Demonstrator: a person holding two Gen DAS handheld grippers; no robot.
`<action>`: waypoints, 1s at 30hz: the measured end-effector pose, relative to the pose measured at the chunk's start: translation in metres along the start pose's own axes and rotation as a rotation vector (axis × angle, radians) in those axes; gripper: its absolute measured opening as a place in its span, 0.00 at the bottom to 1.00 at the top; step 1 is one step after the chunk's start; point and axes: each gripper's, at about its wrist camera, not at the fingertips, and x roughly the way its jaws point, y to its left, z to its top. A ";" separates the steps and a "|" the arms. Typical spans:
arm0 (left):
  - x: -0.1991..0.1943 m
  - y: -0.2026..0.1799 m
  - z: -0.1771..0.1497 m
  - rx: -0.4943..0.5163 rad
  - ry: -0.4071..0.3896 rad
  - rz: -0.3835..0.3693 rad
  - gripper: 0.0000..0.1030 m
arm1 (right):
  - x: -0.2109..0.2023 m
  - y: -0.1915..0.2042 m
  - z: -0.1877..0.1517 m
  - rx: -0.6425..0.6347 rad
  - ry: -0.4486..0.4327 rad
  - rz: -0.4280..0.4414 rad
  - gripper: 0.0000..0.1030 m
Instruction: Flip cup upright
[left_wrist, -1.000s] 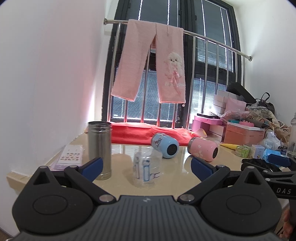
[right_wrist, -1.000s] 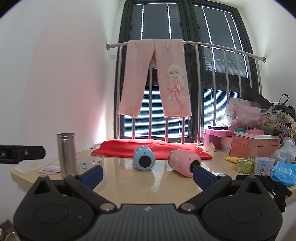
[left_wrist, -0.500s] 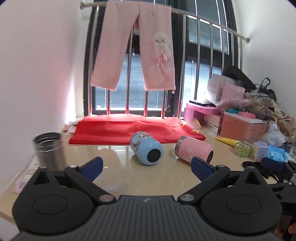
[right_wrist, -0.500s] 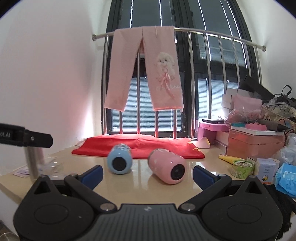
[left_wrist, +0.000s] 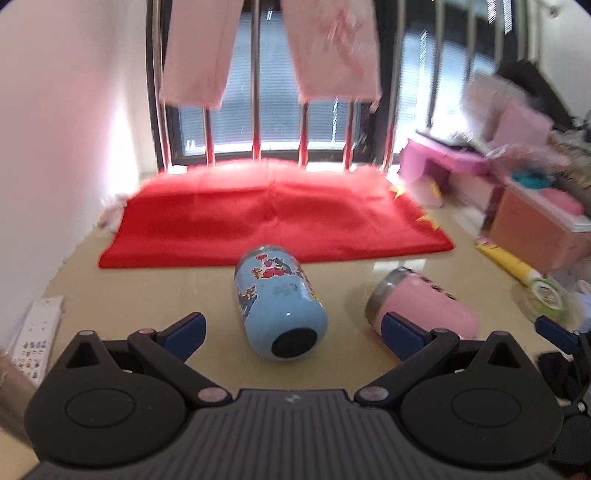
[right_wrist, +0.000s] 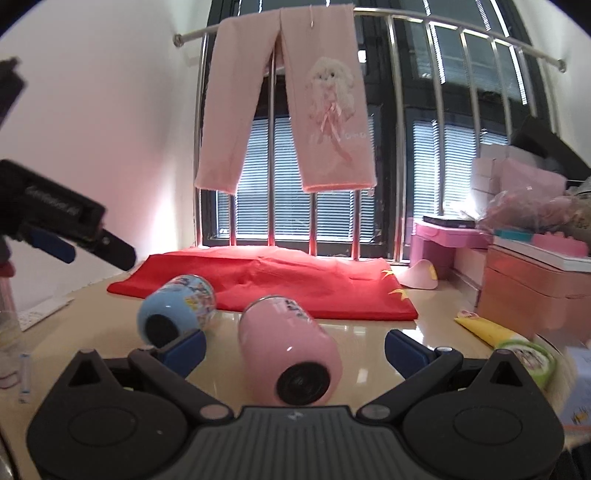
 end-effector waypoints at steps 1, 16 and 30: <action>0.012 0.000 0.007 -0.008 0.034 0.006 1.00 | 0.008 -0.005 0.001 -0.008 0.006 0.012 1.00; 0.149 0.008 0.045 -0.106 0.381 0.126 0.99 | 0.095 -0.034 0.031 -0.080 0.150 0.244 1.00; 0.100 0.000 0.021 -0.062 0.390 0.021 0.83 | 0.062 -0.029 0.036 -0.075 0.154 0.257 1.00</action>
